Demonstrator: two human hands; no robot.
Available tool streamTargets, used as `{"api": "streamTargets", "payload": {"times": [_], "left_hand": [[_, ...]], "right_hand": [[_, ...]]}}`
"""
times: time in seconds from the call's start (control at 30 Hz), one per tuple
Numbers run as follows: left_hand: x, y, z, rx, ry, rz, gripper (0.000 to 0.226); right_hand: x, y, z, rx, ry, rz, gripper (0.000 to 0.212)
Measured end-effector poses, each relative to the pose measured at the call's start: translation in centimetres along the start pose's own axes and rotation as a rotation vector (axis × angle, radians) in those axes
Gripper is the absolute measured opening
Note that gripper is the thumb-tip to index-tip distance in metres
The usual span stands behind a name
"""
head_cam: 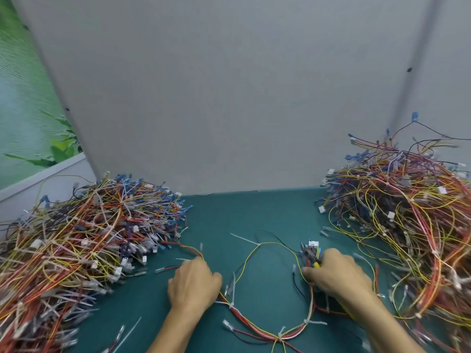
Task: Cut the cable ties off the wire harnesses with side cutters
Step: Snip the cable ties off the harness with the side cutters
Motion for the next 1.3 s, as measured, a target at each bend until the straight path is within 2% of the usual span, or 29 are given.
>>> {"api": "streamTargets", "payload": {"times": [0.07, 0.13, 0.17, 0.23, 0.3, 0.37, 0.4, 0.5, 0.6, 0.8, 1.03, 1.13, 1.3], "left_hand": [[0.3, -0.6, 0.1, 0.045, 0.003, -0.048, 0.012], [0.3, -1.0, 0.3, 0.111, -0.027, -0.157, 0.012], [0.3, -1.1, 0.4, 0.143, -0.037, -0.270, 0.012], [0.6, -1.0, 0.5, 0.126, 0.039, -0.682, 0.011], [1.3, -0.9, 0.4, 0.056, 0.178, -1.126, 0.009], [1.4, -0.6, 0.7, 0.001, 0.259, -1.365, 0.007], [1.5, -0.4, 0.8, -0.023, 0.286, -1.430, 0.008], [1.2, 0.2, 1.5, -0.064, 0.292, -1.526, 0.015], [0.8, 0.5, 1.8, -0.057, 0.282, -1.472, 0.019], [0.8, 1.1, 1.9, -0.052, 0.243, -1.328, 0.018], [0.8, 2.0, 1.9, -0.119, 0.191, -1.311, 0.018], [0.9, 2.1, 1.9, -0.145, 0.186, -1.301, 0.018], [0.5, 2.5, 2.2, -0.149, 0.163, -1.279, 0.015]], "right_hand": [[0.2, -0.1, 0.1, 0.023, 0.026, 0.033, 0.033], [0.4, -0.2, 0.0, 0.037, 0.052, 0.057, 0.026], [0.4, -0.3, 0.0, 0.034, 0.057, 0.065, 0.023], [0.4, -0.8, 0.0, 0.028, 0.055, 0.168, 0.017], [0.6, -0.9, 0.1, 0.016, 0.115, 0.609, 0.011], [1.2, -0.4, 0.3, 0.068, 0.245, 1.168, 0.015], [1.4, -0.2, 0.5, 0.099, 0.277, 1.360, 0.016], [1.9, 0.2, 0.5, 0.152, 0.312, 1.586, 0.014], [2.7, 0.2, 0.1, 0.162, 0.335, 1.611, 0.011], [2.3, -0.4, -0.6, 0.145, 0.303, 1.460, 0.023], [0.8, -1.9, -0.2, 0.113, 0.101, 1.256, 0.036], [0.4, -2.5, 0.2, 0.103, -0.009, 1.134, 0.033], [1.2, -2.9, 0.6, 0.135, 0.005, 1.103, 0.028]]}}
Point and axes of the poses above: each hand's wrist, its own z-axis towards the middle knuckle, its own x-axis out of the palm, y = z × x, the point moved 7 cm from there along z, towards the middle knuckle, and after that the axes turned 9 degrees about -z, right-handed, at the moved point
